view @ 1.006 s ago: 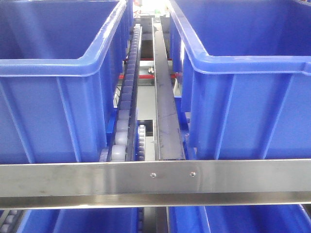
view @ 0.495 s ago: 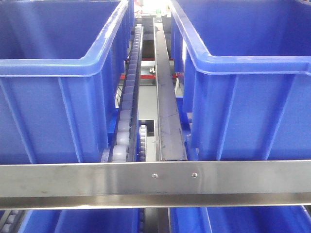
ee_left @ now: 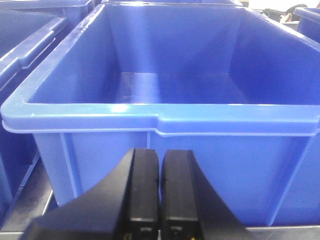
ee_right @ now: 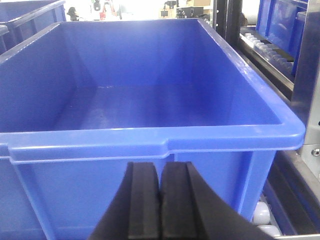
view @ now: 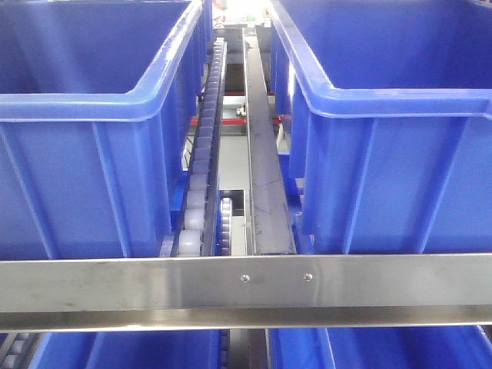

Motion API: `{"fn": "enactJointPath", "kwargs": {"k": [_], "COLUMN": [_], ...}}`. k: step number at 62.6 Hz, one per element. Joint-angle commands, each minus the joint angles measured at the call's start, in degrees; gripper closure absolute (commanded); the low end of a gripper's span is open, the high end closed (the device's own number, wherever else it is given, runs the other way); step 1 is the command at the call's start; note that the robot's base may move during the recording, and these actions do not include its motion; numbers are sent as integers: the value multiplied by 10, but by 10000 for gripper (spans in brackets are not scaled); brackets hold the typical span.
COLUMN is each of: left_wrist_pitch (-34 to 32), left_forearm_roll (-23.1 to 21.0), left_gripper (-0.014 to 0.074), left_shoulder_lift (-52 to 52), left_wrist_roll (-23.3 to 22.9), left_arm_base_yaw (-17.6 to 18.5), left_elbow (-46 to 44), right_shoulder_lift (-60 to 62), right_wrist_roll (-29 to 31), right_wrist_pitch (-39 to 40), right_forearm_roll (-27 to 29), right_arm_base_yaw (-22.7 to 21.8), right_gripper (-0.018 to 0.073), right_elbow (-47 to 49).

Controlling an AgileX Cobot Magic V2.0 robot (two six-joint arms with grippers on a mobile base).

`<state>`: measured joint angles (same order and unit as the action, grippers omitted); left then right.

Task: Pick and sort blue part to right shelf

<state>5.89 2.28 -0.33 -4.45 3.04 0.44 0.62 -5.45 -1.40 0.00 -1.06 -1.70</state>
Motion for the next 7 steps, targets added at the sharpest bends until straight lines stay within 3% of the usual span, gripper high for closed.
{"fn": "enactJointPath", "kwargs": {"k": [1, 7], "left_wrist_pitch": [-51, -51], "left_forearm_roll": [-5, -5], "left_gripper": [473, 473], "left_shoulder_lift": [-11, -11], "left_wrist_roll": [-2, -2], "left_arm_base_yaw": [1, 1], "left_elbow": [13, 13], "right_shoulder_lift": [12, 12], "right_wrist_roll": [3, 3], "right_wrist_pitch": [47, 47], "right_forearm_roll": [0, 0], "right_arm_base_yaw": [-3, -3], "right_gripper": [475, 475], "right_elbow": [12, 12]}}
